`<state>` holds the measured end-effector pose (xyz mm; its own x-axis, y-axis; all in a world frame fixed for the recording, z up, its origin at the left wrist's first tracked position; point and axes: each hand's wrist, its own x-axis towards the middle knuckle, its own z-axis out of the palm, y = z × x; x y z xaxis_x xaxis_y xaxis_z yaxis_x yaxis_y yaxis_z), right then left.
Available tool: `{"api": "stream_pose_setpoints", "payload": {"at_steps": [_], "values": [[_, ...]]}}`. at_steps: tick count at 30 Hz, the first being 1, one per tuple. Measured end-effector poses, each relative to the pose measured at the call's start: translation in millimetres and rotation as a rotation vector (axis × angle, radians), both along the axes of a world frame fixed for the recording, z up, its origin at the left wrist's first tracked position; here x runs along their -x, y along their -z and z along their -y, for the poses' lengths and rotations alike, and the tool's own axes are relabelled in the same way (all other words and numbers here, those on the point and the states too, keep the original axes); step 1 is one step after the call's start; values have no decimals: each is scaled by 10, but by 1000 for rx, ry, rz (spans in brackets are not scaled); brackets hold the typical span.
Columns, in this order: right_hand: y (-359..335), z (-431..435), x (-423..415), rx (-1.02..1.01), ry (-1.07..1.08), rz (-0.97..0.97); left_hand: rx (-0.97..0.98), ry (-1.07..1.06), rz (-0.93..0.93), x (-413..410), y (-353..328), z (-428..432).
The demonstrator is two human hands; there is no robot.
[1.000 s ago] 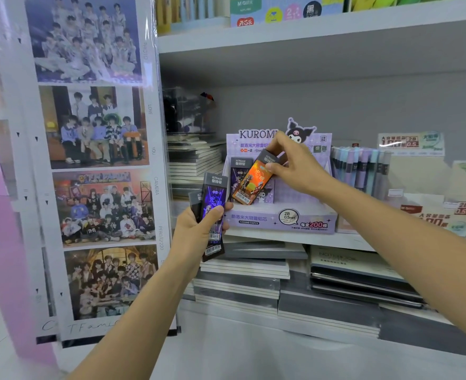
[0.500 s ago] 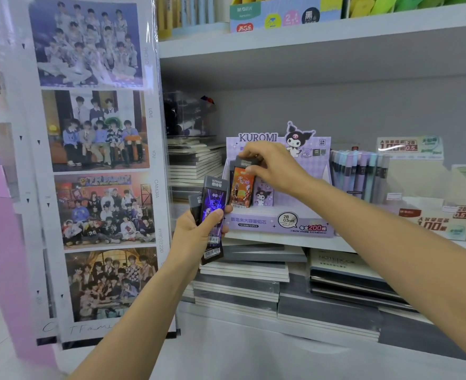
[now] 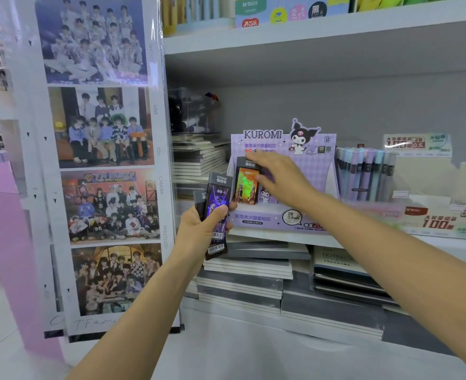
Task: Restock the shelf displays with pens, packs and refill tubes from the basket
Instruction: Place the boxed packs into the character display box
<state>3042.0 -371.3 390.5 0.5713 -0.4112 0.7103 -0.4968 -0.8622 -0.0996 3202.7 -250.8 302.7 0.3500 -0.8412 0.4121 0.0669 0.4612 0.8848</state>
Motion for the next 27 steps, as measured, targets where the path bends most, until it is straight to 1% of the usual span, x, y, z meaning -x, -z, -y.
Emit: {"api": "stream_pose_setpoints", "payload": {"at_steps": [4, 6, 7, 8, 9, 10, 11, 12, 13, 14, 15, 16, 17, 19, 21, 23, 24, 27], "values": [[-82, -57, -78, 29, 60, -226, -12, 4, -51, 39, -38, -33], [-150, -93, -65, -20, 79, -268, -24, -7, -36, 54, -70, -87], [-167, -108, -39, -35, 58, -224, -27, -20, -25, 59, -89, -117], [-164, -135, -6, -39, 17, -123, -25, -31, -18, 65, -110, -144], [-150, -185, 23, -56, -49, 26, -21, -35, -17, 73, -128, -164], [-140, -251, 39, -106, -136, 185, -16, -29, -22, 84, -149, -179], [-137, -325, 43, -200, -229, 305, -14, -16, -22, 105, -166, -189], [-134, -413, 35, -315, -311, 353, -15, 1, -15, 136, -184, -199], [-122, -496, 17, -406, -361, 331, -14, 23, -8, 173, -199, -205], [-102, -550, -1, -457, -378, 269, -11, 46, -8, 213, -213, -211], [-81, -575, -14, -485, -386, 211, -10, 67, -12, 250, -229, -216], [-78, -584, -10, -508, -395, 195, -11, 83, -16, 273, -248, -224], [-100, -583, 16, -540, -407, 218, -13, 92, -24, 284, -269, -230], [-191, -545, 104, -593, -418, 343, -24, 76, -69, 264, -304, -237], [-314, -471, 219, -563, -368, 503, -31, 15, -127, 214, -320, -228], [-387, -400, 289, -480, -285, 591, -20, -30, -157, 176, -316, -226], [-392, -376, 305, -435, -238, 578, -14, -40, -145, 165, -307, -228], [-331, -366, 279, -321, -139, 440, 5, -59, -63, 159, -302, -237]]}}
